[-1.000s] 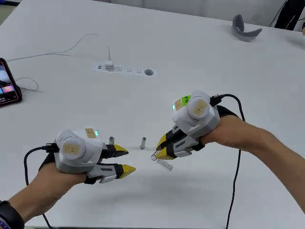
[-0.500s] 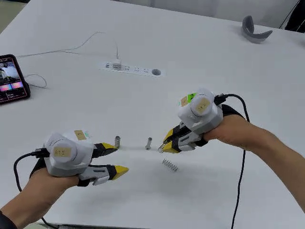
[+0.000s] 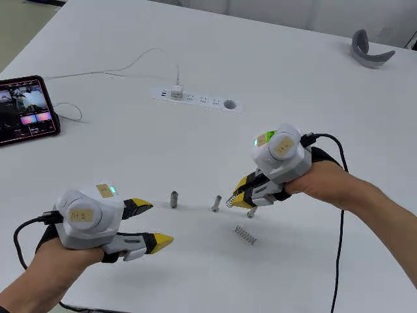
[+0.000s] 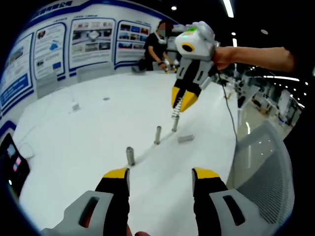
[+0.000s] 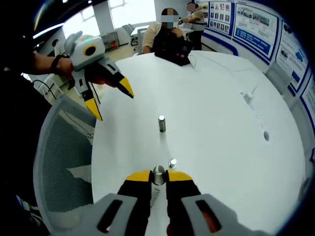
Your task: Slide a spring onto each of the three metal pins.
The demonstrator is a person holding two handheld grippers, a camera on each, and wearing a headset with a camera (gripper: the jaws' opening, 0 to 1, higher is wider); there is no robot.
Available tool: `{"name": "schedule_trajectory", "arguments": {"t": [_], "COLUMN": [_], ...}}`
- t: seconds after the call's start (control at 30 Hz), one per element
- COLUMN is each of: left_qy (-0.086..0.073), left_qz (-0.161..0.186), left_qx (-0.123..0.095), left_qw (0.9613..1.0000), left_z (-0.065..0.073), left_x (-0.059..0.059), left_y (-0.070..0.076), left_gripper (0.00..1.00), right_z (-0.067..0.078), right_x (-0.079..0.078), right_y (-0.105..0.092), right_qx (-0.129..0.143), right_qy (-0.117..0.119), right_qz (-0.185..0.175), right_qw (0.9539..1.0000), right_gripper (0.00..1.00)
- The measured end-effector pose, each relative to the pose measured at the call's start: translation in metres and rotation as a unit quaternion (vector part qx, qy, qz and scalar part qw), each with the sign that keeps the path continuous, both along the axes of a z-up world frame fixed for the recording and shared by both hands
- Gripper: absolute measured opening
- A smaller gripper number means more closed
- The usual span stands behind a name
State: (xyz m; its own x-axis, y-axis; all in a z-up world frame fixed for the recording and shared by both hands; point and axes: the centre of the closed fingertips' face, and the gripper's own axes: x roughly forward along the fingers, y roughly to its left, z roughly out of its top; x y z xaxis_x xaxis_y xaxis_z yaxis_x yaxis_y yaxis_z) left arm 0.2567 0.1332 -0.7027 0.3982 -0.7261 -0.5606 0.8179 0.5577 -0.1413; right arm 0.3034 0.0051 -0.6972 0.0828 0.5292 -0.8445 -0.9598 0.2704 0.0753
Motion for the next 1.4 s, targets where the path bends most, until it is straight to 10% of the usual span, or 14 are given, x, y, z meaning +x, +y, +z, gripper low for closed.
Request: {"name": "schedule_trajectory", "arguments": {"t": [1.4], "left_qy": [0.028], "left_qz": [0.053], "left_qx": [-0.007], "left_qw": [0.9982], "left_z": [-0.010], "left_x": [-0.014], "left_y": [0.028], "left_gripper": [0.57], "right_z": [-0.048], "right_x": [0.024], "right_y": [0.018], "right_qx": [-0.052], "right_qy": [-0.005], "right_qz": [0.043], "right_qw": [0.9977], "right_gripper": [0.13]}}
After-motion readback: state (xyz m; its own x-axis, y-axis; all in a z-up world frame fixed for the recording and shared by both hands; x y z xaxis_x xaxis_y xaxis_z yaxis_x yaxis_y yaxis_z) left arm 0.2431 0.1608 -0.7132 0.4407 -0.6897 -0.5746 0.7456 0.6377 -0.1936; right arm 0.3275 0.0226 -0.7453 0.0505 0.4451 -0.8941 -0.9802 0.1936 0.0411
